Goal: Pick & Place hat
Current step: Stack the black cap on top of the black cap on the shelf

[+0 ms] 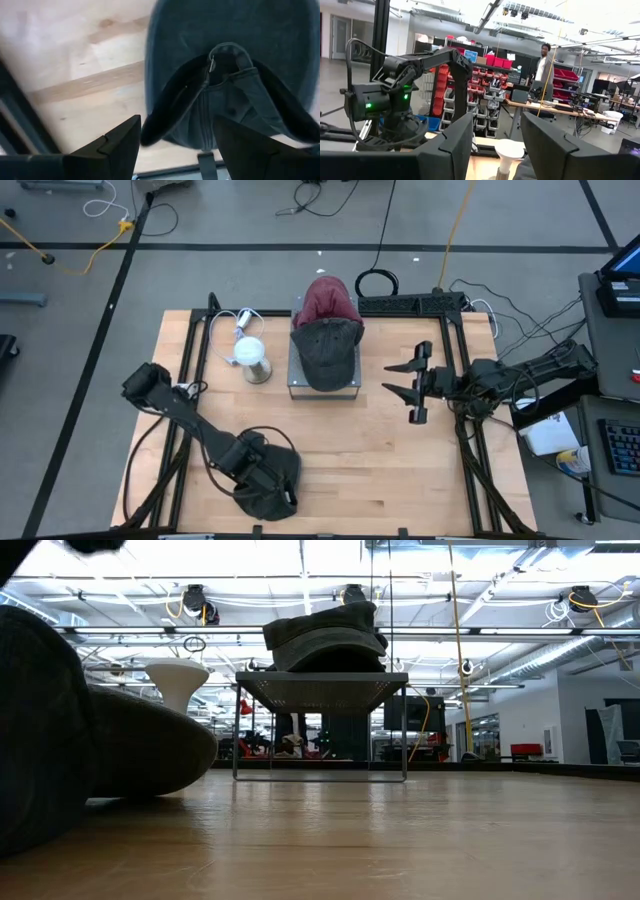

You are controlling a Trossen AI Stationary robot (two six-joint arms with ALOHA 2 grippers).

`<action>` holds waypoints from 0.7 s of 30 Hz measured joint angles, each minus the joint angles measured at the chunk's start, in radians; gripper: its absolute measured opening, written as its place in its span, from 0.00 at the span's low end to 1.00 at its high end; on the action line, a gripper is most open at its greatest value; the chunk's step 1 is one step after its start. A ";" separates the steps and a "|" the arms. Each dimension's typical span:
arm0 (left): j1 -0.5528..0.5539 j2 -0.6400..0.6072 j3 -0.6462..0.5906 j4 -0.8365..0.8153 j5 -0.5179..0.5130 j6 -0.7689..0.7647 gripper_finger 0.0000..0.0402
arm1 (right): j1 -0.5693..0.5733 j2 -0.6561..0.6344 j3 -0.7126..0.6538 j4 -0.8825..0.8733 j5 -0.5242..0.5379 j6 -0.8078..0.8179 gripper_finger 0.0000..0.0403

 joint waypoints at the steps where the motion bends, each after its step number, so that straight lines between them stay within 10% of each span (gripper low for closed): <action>1: 0.000 0.000 -0.030 0.031 0.005 0.000 0.63 | 0.000 0.000 0.000 -0.007 0.000 -0.001 0.40; 21: 0.070 0.000 -0.347 0.344 0.070 0.160 0.62 | 0.000 0.000 0.000 -0.024 -0.001 -0.036 0.40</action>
